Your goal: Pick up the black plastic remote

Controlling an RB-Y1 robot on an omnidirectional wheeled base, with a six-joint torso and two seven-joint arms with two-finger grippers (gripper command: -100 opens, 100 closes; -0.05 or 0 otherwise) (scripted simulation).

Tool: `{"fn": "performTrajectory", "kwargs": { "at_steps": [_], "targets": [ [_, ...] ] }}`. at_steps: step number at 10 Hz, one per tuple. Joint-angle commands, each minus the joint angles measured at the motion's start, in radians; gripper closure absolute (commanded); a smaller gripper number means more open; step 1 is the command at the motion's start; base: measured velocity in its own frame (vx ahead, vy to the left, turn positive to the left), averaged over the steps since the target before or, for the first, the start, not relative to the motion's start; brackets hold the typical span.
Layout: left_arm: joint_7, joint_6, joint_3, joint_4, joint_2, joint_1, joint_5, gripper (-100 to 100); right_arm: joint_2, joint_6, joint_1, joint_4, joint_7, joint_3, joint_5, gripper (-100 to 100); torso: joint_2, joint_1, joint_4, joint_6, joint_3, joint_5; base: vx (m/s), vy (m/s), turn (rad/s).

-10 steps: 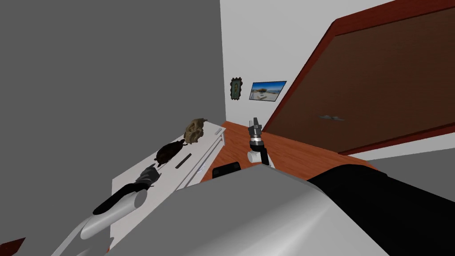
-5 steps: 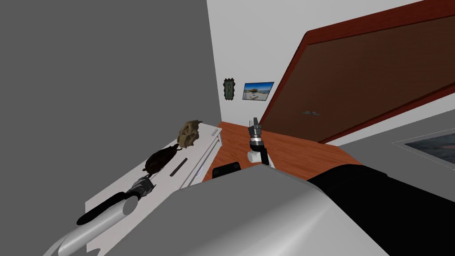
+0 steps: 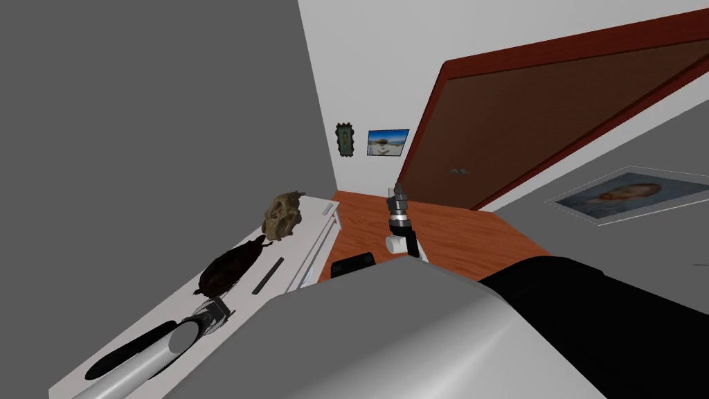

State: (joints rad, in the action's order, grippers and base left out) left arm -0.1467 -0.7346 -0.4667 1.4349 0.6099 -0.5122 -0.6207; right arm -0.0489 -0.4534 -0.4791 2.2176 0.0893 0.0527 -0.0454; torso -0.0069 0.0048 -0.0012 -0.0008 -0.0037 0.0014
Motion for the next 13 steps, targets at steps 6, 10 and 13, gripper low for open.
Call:
{"fn": "performTrajectory", "kwargs": {
  "at_steps": [6,10,13],
  "targets": [
    [-0.004,-0.135,-0.055,-0.173,0.009,-0.022,-0.128,-100,0.0,0.0,0.0,0.0,0.0,0.0,0.0,0,-0.001,0.0,0.0,-0.001,-0.001,0.0,0.039,0.025,-0.21],
    [-0.008,-0.233,-0.092,-0.294,0.0,-0.043,-0.227,-100,0.0,0.0,0.0,0.0,0.0,0.0,0.0,0,-0.003,0.002,-0.001,0.0,-0.002,0.0,0.067,0.051,-0.278],
    [-0.009,-0.262,-0.102,-0.335,-0.005,-0.05,-0.256,-100,0.0,0.0,0.0,0.0,0.0,0.0,0.0,0,-0.005,0.002,-0.001,-0.001,-0.003,0.0,0.082,0.052,-0.116]
  ]
}}
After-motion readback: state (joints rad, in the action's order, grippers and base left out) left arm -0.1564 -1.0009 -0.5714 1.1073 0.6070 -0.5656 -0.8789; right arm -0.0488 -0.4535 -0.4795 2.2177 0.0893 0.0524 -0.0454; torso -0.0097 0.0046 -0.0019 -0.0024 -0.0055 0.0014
